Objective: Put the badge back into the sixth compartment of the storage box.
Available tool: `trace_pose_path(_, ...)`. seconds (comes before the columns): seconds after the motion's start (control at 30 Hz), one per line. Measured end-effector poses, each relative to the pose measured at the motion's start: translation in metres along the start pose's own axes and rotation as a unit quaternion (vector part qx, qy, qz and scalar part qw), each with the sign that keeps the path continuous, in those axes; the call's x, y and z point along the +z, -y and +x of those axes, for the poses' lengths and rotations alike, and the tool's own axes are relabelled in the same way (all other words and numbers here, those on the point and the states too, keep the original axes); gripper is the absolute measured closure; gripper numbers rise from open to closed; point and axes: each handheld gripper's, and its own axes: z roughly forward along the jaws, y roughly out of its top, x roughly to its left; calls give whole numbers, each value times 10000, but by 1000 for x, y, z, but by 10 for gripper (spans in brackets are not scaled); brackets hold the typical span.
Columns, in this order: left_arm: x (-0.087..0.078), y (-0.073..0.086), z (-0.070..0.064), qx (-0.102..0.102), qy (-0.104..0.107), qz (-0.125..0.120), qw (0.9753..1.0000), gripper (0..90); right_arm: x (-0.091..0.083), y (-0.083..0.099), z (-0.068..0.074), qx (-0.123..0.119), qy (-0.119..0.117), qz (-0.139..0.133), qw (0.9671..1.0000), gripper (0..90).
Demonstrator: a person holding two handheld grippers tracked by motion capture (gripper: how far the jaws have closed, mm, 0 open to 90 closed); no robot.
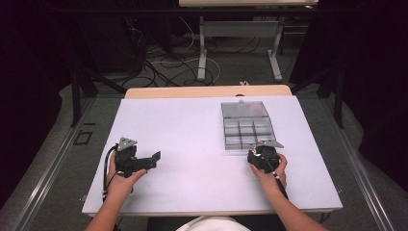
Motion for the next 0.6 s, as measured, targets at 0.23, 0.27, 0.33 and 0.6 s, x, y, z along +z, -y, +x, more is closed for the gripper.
trace_pose_path(0.23,1,0,-1,13,-29,-7,10000,9,0,0,0,8,-3,-29,10000,465)
trace_pose_path(0.27,1,0,-1,7,-31,-13,10000,9,0,0,0,44,-6,-22,10000,465)
trace_pose_path(0.33,1,1,-1,3,-36,-9,10000,9,0,0,0,37,-10,-23,10000,465)
trace_pose_path(0.6,0,1,0,-26,-37,3,10000,10,-1,-1,0,-32,-28,0,10000,465)
